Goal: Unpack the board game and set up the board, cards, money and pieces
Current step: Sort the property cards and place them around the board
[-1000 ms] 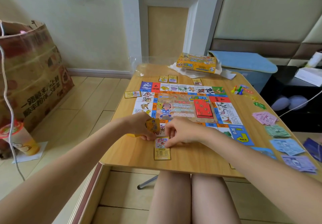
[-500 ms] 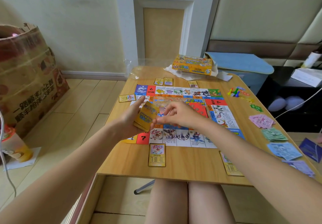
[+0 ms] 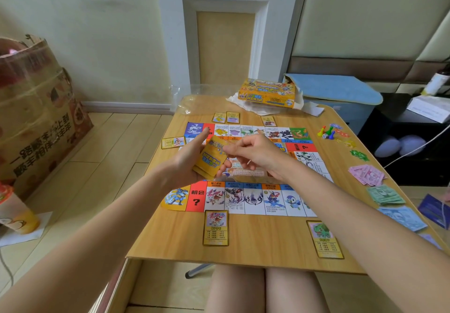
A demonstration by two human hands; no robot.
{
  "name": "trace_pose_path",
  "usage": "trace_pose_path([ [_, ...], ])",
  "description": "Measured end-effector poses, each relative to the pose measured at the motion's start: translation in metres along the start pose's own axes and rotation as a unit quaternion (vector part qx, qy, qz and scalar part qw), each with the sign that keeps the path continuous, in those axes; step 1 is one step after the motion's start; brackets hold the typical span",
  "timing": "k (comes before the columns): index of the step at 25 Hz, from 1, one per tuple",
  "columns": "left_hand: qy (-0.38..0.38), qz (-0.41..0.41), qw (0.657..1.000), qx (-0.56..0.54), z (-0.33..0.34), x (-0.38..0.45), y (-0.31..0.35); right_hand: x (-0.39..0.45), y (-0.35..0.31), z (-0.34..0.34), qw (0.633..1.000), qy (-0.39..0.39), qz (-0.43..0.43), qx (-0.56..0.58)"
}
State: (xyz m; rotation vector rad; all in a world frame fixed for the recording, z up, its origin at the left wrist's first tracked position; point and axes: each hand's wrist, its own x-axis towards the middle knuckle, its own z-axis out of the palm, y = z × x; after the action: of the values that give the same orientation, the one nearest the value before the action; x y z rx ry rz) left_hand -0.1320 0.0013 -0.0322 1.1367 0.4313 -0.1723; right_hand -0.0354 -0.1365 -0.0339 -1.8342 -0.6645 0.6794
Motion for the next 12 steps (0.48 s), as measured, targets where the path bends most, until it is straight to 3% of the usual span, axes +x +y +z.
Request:
trace_pose_path([
  [5, 0.028, 0.014, 0.999, 0.029, -0.003, 0.005, 0.001, 0.002, 0.002, -0.006, 0.999, 0.024, 0.004, 0.046],
  [9, 0.043, 0.025, 0.999, 0.009, -0.004, 0.008, -0.005, 0.005, -0.005, -0.009, 0.995, 0.081, 0.002, -0.064],
  [12, 0.034, 0.034, 0.997, -0.06, -0.007, 0.01, -0.003, 0.009, -0.011, -0.008, 0.983, 0.171, -0.015, -0.062],
])
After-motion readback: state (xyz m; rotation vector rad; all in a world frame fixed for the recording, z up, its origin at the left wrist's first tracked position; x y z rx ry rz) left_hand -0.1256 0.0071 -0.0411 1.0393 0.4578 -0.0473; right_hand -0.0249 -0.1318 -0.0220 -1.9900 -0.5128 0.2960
